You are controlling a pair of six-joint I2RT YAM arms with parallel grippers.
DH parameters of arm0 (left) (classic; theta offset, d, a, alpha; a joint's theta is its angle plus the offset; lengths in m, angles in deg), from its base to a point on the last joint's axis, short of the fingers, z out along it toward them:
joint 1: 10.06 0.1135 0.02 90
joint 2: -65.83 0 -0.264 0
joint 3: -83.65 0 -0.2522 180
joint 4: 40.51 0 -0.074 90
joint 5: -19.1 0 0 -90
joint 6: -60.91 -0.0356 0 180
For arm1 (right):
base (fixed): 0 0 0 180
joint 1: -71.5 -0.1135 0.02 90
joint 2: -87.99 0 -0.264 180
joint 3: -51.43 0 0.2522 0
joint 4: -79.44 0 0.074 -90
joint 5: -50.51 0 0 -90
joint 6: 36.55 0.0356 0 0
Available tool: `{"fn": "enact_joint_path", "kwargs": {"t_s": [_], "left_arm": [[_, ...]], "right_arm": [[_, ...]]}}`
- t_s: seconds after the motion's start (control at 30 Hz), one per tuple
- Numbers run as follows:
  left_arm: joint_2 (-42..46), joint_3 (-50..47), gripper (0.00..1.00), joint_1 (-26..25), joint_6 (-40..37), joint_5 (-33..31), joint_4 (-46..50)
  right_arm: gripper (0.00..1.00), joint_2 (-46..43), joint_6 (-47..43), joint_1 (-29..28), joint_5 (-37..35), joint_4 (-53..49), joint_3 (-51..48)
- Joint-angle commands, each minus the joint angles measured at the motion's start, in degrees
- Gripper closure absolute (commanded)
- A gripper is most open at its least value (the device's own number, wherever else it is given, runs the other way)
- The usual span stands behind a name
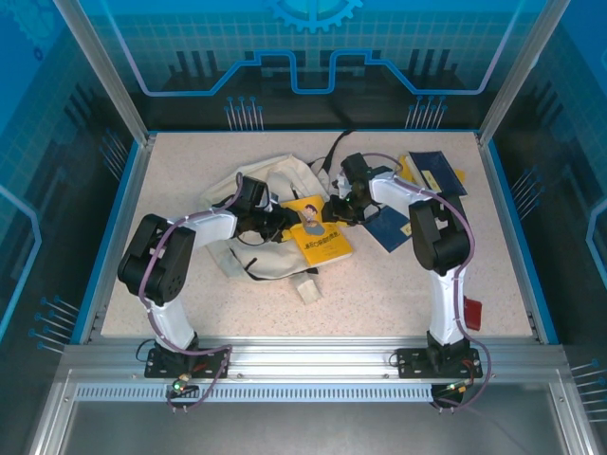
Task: Pack the student bag
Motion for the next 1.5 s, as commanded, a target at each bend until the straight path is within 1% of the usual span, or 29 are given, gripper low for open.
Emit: {"fn": "enact_joint_path", "kwargs": {"t_s": [0.0,0.03,0.07,0.13,0.23,0.33,0.43,0.6,0.7,0.8,0.83,0.9,0.97,1.03,1.07,1.23,1.3,1.4,1.47], "left_arm": [[-1.25,1.66,0.64,-0.68,0.48,2.47,-2.84],[-1.43,1.91,0.65,-0.81,0.36,2.47,-2.64],[-1.60,2.18,0.68,-0.89,0.13,2.39,-2.40],[-1.45,2.53,0.80,-0.89,-0.13,1.74,-1.65],[0.78,2.96,0.89,-0.85,-1.31,-0.42,-0.30],[3.84,3.55,0.93,-0.65,-2.83,-1.71,1.20],[7.75,3.37,0.95,-0.16,-3.27,-2.32,0.59],[13.46,3.78,0.98,1.43,-2.51,-2.20,-3.09],[15.53,4.60,0.99,1.95,-1.19,-2.61,-5.60],[16.81,4.84,1.00,2.17,2.29,-3.22,-10.83],[17.01,4.80,1.00,2.22,3.60,-3.22,-12.63],[16.98,4.93,1.00,2.17,6.76,-3.10,-16.96],[16.76,5.01,1.00,2.17,9.15,-3.22,-19.80],[16.34,5.11,1.00,2.17,11.29,-3.43,-21.53],[16.12,4.89,1.00,2.17,12.43,-3.56,-23.03],[15.15,3.43,1.00,2.17,17.76,-3.95,-28.36],[15.24,2.13,1.00,2.10,19.60,-4.36,-30.16],[15.68,-0.04,1.00,2.00,21.42,-4.99,-32.14],[15.71,-0.72,1.00,2.04,21.90,-4.99,-32.36]], "right_arm": [[0.59,-1.51,0.91,-1.27,4.51,-0.70,-2.53],[0.59,-1.86,1.15,-1.27,4.68,-0.53,-2.73],[0.59,-2.34,1.29,-1.27,4.39,-0.45,-3.05],[0.57,-3.84,1.75,-1.18,3.20,-0.28,-3.68],[0.52,-8.57,2.72,-0.46,-0.09,0.97,-6.42],[0.46,-14.55,5.12,0.97,-1.52,4.38,-10.93],[0.36,-21.39,8.25,2.70,-1.31,8.17,-16.21],[0.15,-32.78,13.99,5.34,2.52,15.24,-24.14],[0.07,-38.63,18.25,6.08,5.84,20.97,-28.59],[0.05,-43.11,24.72,6.08,8.85,29.25,-32.97],[0.04,-44.31,27.78,6.00,9.54,33.11,-34.83],[0.03,-46.35,35.15,5.61,11.06,44.11,-40.10],[0.02,-47.17,40.48,4.91,10.81,49.88,-42.39],[0.01,-47.46,43.85,4.33,10.24,51.06,-43.39],[0.00,-47.58,45.41,3.98,9.88,53.60,-43.91],[0.00,-46.60,52.58,1.94,8.95,59.04,-45.60],[0.00,-45.59,55.45,1.35,8.42,62.80,-46.32],[0.00,-43.54,59.67,0.71,7.98,68.93,-46.71],[0.02,-42.20,61.12,0.20,7.63,71.17,-46.12]]}}
